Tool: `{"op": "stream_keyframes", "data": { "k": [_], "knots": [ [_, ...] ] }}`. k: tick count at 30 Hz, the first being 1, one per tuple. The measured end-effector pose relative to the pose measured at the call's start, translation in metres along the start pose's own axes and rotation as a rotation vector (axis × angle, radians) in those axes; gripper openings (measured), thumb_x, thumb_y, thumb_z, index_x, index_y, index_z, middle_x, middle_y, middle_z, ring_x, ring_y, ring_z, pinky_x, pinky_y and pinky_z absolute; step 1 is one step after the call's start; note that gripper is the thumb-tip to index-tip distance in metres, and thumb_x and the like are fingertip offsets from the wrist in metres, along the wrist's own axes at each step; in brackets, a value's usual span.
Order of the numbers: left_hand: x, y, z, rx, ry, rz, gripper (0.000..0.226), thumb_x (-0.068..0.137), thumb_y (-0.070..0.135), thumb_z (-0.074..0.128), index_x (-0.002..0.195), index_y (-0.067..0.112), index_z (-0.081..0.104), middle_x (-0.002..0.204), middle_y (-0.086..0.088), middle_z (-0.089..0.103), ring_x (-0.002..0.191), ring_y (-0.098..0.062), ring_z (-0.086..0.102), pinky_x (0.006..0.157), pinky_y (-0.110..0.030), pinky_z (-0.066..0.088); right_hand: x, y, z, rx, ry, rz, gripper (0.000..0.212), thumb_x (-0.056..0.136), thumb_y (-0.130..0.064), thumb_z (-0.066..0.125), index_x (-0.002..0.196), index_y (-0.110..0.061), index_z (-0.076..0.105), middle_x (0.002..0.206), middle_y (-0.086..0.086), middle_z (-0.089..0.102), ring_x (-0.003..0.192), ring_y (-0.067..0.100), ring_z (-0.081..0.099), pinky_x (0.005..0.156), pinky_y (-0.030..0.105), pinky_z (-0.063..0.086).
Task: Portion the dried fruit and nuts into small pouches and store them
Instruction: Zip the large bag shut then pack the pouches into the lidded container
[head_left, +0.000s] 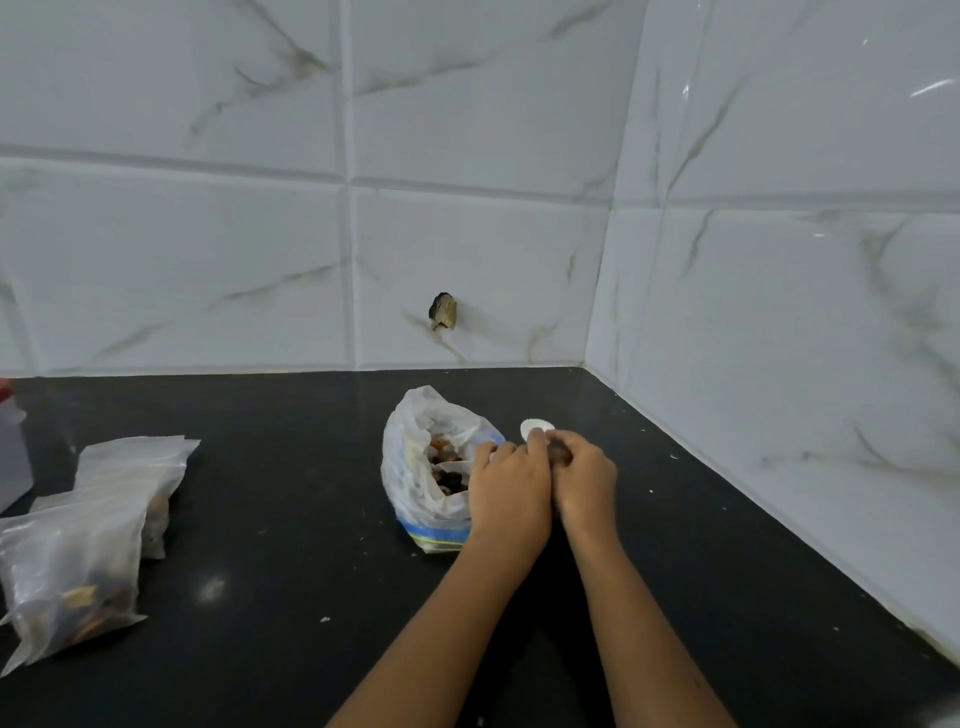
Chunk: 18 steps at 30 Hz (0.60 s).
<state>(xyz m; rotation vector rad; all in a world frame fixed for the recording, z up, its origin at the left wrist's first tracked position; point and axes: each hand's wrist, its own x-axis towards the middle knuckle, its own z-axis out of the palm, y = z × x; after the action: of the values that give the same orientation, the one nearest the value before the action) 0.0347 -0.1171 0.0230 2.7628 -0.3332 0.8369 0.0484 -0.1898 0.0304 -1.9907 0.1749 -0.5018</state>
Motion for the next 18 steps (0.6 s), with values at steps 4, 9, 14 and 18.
{"op": "stream_keyframes", "data": {
  "k": [4, 9, 14, 18],
  "knots": [
    [-0.001, 0.000, 0.010, 0.127, -0.116, 0.047, 0.040, 0.094, 0.018, 0.040, 0.132, 0.009, 0.035, 0.117, -0.004, 0.062, 0.120, -0.023, 0.048, 0.112, -0.036, 0.015, 0.003, 0.006, -0.001, -0.066, -0.080, 0.055, 0.029, 0.091, -0.006, 0.051, 0.117, -0.006, 0.064, 0.113, 0.013, 0.066, 0.101, 0.023, 0.062, 0.075, 0.018, 0.041],
    [-0.002, -0.004, 0.014, 0.156, -0.125, 0.108, 0.038, 0.093, 0.020, 0.044, 0.129, 0.010, 0.042, 0.113, -0.004, 0.065, 0.121, -0.023, 0.048, 0.113, -0.038, 0.014, 0.003, 0.009, -0.002, -0.167, -0.129, 0.054, 0.026, 0.091, -0.009, 0.050, 0.110, -0.010, 0.068, 0.105, 0.011, 0.068, 0.085, 0.023, 0.062, 0.074, 0.026, 0.050],
    [-0.001, -0.010, 0.005, 0.038, 0.060, 0.090, 0.027, 0.052, 0.028, 0.081, 0.075, 0.026, 0.068, 0.062, 0.009, 0.068, 0.069, -0.012, 0.067, 0.083, -0.029, 0.045, 0.003, 0.007, 0.000, -0.287, -0.098, 0.075, 0.029, 0.090, -0.012, 0.046, 0.109, -0.017, 0.068, 0.104, 0.011, 0.067, 0.097, 0.029, 0.061, 0.078, 0.035, 0.054],
    [-0.002, -0.034, -0.020, -0.153, 0.164, -0.142, 0.038, 0.083, 0.014, 0.053, 0.120, 0.022, 0.056, 0.121, 0.005, 0.058, 0.113, -0.018, 0.054, 0.095, -0.036, 0.039, -0.005, -0.003, 0.000, -0.434, 0.042, -0.140, 0.027, 0.097, -0.019, 0.041, 0.110, -0.011, 0.063, 0.110, 0.009, 0.060, 0.109, 0.026, 0.051, 0.071, 0.028, 0.038]
  ]
}}
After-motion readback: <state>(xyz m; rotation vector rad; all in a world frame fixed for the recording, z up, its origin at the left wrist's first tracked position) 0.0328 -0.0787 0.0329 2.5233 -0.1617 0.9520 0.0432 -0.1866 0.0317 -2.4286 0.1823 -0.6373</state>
